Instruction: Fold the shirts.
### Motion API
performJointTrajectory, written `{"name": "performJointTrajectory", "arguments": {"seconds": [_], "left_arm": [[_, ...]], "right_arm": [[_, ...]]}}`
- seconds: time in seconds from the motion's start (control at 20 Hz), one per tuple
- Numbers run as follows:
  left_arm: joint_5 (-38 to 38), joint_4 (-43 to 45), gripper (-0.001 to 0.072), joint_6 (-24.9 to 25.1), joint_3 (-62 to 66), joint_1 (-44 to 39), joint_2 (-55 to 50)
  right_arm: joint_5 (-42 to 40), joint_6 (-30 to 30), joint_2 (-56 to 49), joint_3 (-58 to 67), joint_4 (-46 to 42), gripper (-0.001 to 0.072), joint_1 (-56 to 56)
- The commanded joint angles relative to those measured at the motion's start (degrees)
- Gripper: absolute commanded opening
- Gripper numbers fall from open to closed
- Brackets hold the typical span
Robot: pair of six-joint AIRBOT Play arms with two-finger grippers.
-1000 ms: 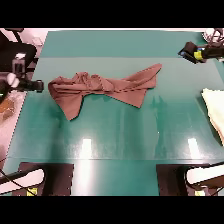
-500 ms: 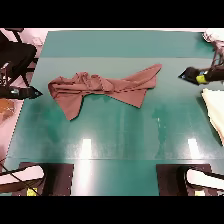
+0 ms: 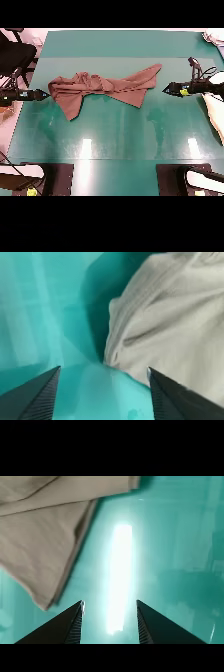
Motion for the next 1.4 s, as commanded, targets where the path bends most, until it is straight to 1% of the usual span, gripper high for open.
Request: {"name": "performJointTrajectory", "arguments": {"seconds": [0.0, 0.2, 0.35, 0.45, 0.5, 0.55, 0.6, 0.7, 0.75, 0.85, 0.9, 1.05, 1.1, 1.15, 1.2, 1.25, 1.35], "left_arm": [[-0.9, -4.0, 0.0643, 2.4, 0.0, -0.1, -3.3], [-0.6, -3.7, 0.0643, 2.4, 0.0, -3.8, -5.4], [3.0, -3.2, 0.0644, 2.3, 0.0, -8.4, -5.7], [4.9, -3.2, 0.0642, 1.8, 0.0, -9.9, -5.7], [5.2, -3.0, 0.0566, 1.7, 0.0, -10.1, -5.7], [5.1, -2.5, 0.0405, 1.7, 0.0, -10.1, -5.7], [5.0, -1.9, 0.0328, 1.7, 0.0, -10.1, -5.6], [4.0, -1.3, 0.0091, 1.9, 0.0, -10.1, -5.6], [3.1, -1.3, 0.0052, 1.9, 0.1, -10.1, -5.6], [1.7, -1.3, 0.0050, 1.9, 0.4, -10.1, -5.6], [0.6, -1.3, 0.0022, 2.0, 0.9, -10.1, -5.6], [-4.7, -0.9, 0.0021, 1.9, 3.6, -10.0, -5.6], [-6.1, -0.3, 0.0022, 1.9, 4.5, -10.0, -5.6], [-7.0, -0.1, 0.0022, 1.9, 5.2, -10.0, -5.6], [-7.4, -0.1, 0.0021, 1.6, 5.5, -10.0, -5.6], [-7.3, 0.0, 0.0022, 0.8, 5.5, -10.0, -5.6], [-7.8, 0.1, 0.0022, 0.5, 5.5, -10.0, -5.6]], "right_arm": [[-2.9, -0.2, 0.1, -0.5, 0.0, 0.0395, 2.5], [-3.1, 0.0, 0.1, -0.5, 0.0, 0.0395, 2.8], [-2.6, 0.0, 0.1, -0.5, 0.0, 0.0395, 2.8], [-2.5, 0.0, 0.1, -0.5, 0.0, 0.0394, 2.8], [-2.2, 0.0, 0.1, -0.5, 0.0, 0.0394, 2.8], [-1.7, 0.0, 0.1, -0.5, 0.0, 0.0394, 2.8], [-1.3, 0.0, 0.1, -0.5, 0.0, 0.0394, 2.8], [-0.9, 0.0, 0.1, -0.5, 0.0, 0.0394, 2.8], [-0.5, 0.0, 0.1, -0.5, 0.0, 0.0394, 2.8], [0.5, 0.4, 0.1, -0.5, 0.0, 0.0394, 2.8], [1.1, 1.6, -0.1, -0.5, 0.0, 0.0394, 2.8], [5.5, 4.7, -3.4, -0.5, 1.0, 0.0395, 3.1], [6.6, 4.5, -5.1, -0.5, 3.5, 0.0424, 3.3], [6.6, 4.5, -6.7, -0.5, 6.6, 0.0562, 3.5], [5.8, 4.5, -8.2, -0.5, 9.9, 0.0590, 4.0], [4.7, 4.5, -9.9, -0.5, 13.2, 0.0590, 4.6], [3.2, 5.7, -12.9, -0.5, 16.6, 0.0589, 6.6]]}}
